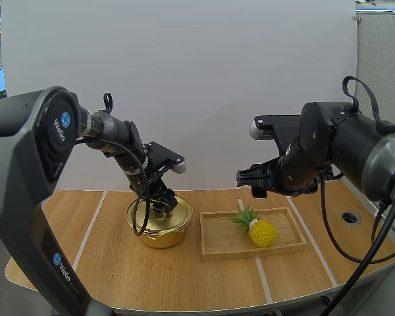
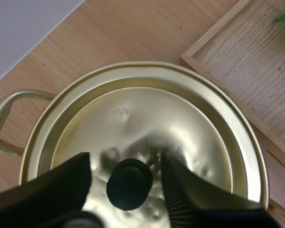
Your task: Open the pot, put the pineapple inside, and close it
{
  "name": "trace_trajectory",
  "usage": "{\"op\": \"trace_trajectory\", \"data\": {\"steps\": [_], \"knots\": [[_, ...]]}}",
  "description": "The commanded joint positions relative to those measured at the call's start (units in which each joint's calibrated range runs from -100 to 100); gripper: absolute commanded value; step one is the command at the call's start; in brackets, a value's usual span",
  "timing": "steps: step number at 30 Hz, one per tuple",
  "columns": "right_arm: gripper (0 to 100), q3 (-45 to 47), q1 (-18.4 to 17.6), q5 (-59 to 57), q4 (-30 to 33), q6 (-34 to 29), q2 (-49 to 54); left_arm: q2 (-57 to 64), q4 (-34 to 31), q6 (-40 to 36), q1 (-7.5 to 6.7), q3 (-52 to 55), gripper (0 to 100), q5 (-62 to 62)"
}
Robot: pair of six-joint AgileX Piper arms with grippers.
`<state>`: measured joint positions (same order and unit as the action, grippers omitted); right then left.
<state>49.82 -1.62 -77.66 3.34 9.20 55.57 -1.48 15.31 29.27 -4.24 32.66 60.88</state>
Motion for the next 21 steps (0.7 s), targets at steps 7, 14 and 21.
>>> {"op": "trace_trajectory", "data": {"steps": [7, 14, 21], "knots": [[100, -0.32, 0.23, 1.17, 0.30, 0.51, 0.21, 0.64, 0.17, -0.81, -0.25, -0.74, 0, 2.77], [100, -0.32, 0.23, 1.17, 0.30, 0.51, 0.21, 5.85, -0.13, -4.02, -0.25, -6.73, 0, 8.97], [100, -0.32, 0.23, 1.17, 0.30, 0.51, 0.21, 13.99, -1.03, -6.47, -0.25, -17.10, 0, 16.14]]}}
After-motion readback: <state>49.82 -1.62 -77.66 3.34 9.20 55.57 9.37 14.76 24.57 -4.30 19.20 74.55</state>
